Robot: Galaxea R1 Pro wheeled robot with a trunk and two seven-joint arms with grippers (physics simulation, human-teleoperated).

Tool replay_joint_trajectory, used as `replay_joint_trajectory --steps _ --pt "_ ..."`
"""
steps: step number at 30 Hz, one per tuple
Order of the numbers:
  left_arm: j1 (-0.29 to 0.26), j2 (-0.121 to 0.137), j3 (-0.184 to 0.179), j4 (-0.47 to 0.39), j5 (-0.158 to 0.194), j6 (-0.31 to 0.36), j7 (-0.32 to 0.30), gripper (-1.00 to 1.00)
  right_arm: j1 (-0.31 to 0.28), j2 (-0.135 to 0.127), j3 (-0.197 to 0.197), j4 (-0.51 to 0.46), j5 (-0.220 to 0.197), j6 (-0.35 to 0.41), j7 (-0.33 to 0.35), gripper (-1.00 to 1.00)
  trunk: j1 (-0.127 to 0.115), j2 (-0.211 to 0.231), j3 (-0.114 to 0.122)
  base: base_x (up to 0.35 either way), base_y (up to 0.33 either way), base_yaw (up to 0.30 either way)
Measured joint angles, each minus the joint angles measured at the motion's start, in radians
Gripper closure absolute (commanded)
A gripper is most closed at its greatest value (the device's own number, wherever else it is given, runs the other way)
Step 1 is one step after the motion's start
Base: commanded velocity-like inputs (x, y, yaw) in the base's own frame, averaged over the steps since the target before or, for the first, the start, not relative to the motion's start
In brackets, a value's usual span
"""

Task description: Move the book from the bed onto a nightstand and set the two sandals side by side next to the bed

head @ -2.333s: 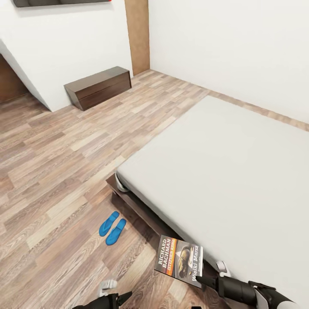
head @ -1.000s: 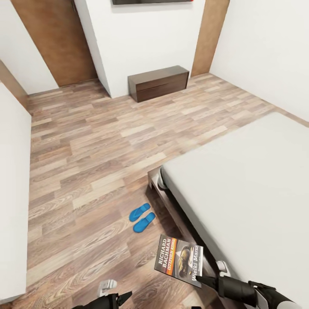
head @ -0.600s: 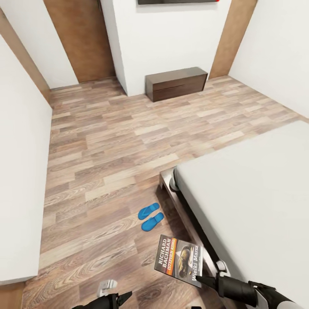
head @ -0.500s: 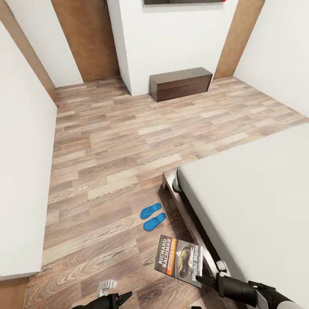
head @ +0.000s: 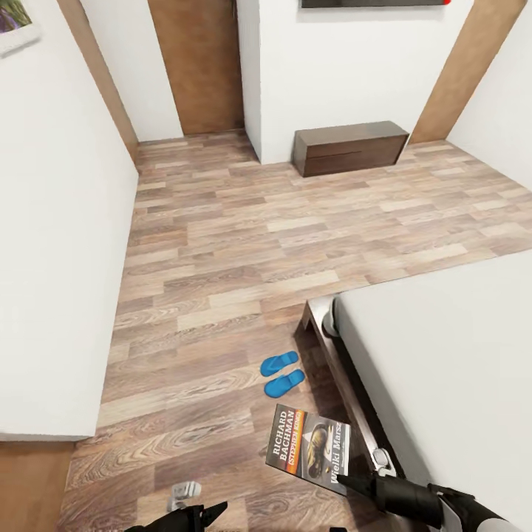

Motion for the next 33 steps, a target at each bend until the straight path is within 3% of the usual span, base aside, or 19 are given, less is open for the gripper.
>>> replay_joint_trajectory --steps 33 --pt "0.000 0.000 0.000 0.000 0.000 0.000 0.000 -1.00 0.000 -0.001 -0.001 0.000 0.000 0.000 -0.003 1.00 0.000 0.000 0.000 0.000 0.000 0.285"
